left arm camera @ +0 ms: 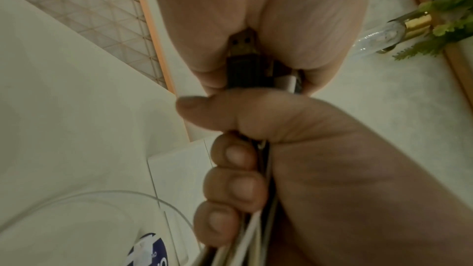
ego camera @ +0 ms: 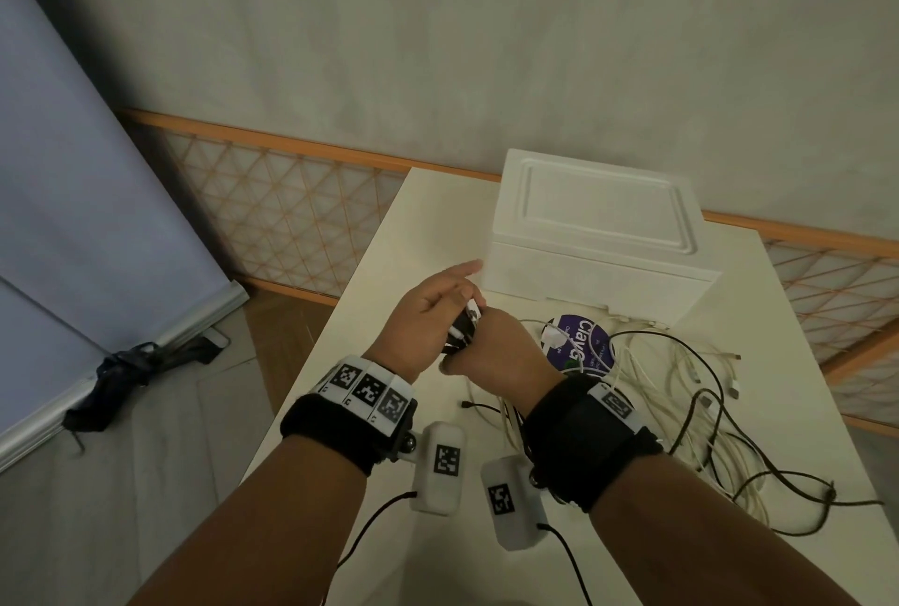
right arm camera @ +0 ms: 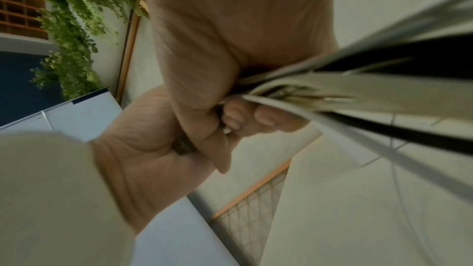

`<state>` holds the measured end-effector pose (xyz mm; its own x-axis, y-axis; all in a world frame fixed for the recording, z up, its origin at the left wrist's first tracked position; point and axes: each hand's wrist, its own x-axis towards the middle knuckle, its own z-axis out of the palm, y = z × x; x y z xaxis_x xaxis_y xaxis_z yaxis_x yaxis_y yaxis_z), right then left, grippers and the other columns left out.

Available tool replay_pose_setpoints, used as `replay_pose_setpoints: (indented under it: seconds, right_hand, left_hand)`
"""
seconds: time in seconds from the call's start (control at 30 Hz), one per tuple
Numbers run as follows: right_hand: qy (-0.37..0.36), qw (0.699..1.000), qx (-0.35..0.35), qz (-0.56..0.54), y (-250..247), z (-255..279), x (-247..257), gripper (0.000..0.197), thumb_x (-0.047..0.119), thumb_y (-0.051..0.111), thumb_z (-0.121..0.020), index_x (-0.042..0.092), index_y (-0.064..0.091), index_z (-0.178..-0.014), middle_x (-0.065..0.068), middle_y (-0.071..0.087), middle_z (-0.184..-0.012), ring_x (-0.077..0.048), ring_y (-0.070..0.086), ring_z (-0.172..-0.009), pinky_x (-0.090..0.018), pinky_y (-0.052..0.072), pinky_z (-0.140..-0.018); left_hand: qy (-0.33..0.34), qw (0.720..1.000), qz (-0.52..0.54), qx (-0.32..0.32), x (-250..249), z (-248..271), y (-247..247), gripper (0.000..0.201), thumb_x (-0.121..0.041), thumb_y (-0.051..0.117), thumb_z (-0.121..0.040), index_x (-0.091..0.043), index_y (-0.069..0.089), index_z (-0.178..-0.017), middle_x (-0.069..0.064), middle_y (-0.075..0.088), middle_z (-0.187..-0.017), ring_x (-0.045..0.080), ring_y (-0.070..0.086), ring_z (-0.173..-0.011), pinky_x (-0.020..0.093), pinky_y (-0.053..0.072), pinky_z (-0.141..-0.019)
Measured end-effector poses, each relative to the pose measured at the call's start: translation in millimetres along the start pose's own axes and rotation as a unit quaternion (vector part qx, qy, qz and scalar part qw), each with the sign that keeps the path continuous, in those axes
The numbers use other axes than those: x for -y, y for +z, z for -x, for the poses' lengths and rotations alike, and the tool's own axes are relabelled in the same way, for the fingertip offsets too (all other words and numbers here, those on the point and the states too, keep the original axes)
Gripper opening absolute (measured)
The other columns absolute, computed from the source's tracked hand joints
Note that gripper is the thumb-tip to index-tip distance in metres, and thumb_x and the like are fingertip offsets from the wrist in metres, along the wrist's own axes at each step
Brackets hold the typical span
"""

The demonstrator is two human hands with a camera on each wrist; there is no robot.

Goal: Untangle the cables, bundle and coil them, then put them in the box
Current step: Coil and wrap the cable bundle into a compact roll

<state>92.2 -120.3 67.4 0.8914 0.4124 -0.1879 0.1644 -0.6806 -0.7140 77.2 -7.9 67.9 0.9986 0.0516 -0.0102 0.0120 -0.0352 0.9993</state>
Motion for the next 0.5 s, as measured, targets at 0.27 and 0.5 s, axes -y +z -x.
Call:
replay_pose_setpoints:
  seconds: [0.27, 0.5]
  right_hand:
    - [0.021, 0.993, -0.015, -0.117, -7.1, 0.7, 2.4, 0.041, 0.006, 0.083, -0.061, 0.013, 0.057, -0.091, -0.001, 0.067, -0.077, -0.014, 0.064, -0.07, -0.03, 0.052, -0.068]
    - [-0.026, 0.983, -0.055, -0.174, -15.8, 0.7, -6.4, 0.013, 0.014, 0.079, -0.069, 0.019, 0.069, -0.075, 0.002, 0.068, -0.072, -0.01, 0.063, -0.07, -0.025, 0.046, -0.067]
  left_hand:
    - [0.061, 0.997, -0.039, -0.001, -6.4, 0.7, 5.7, 0.019, -0.021, 0.049, -0.098, -0.02, 0.065, -0.088, -0.004, 0.06, -0.086, 0.008, 0.06, -0.079, 0.031, 0.047, -0.076]
    - [-0.054, 0.974, 0.188, 0.113, 23.0, -2.0, -19.8, 0.104, -0.033, 0.094, -0.035, -0.026, 0.039, -0.122, 0.001, 0.049, -0.118, 0.015, 0.055, -0.1, 0.03, 0.051, -0.081]
